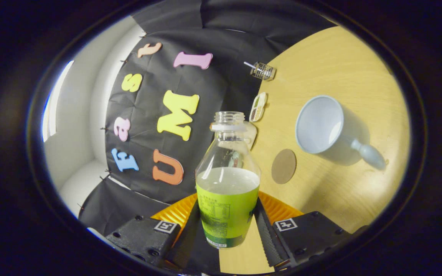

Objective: Take the bottle from table, then pour the juice into the cup, finally place the bottle on the coaster

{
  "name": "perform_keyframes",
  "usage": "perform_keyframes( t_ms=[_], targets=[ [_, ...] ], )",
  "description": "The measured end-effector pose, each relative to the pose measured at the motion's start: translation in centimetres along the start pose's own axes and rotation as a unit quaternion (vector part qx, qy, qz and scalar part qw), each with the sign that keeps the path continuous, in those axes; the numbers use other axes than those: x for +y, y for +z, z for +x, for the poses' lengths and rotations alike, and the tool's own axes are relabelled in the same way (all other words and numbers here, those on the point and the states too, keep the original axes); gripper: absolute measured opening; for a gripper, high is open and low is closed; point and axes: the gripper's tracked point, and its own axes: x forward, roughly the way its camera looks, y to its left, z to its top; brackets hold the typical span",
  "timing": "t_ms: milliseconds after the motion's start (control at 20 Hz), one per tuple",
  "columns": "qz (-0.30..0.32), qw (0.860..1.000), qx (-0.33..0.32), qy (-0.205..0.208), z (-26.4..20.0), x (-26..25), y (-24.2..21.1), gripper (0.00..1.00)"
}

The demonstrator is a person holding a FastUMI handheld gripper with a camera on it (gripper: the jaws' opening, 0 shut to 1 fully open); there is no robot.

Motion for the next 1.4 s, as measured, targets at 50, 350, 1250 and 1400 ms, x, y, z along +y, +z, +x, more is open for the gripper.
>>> perform_keyframes(
  t_ms=[50,350,1250,1400],
  targets=[
    [0.018,1.0,0.0,0.009,0.1,0.4,0.1,0.78],
    [0.092,0.995,0.003,0.039,-0.3,1.3,0.6,0.77],
    [0.251,0.962,0.007,0.108,-0.7,3.7,2.3,0.77],
    [0.286,0.95,0.004,0.126,-0.3,4.4,3.0,0.77]
  ],
)
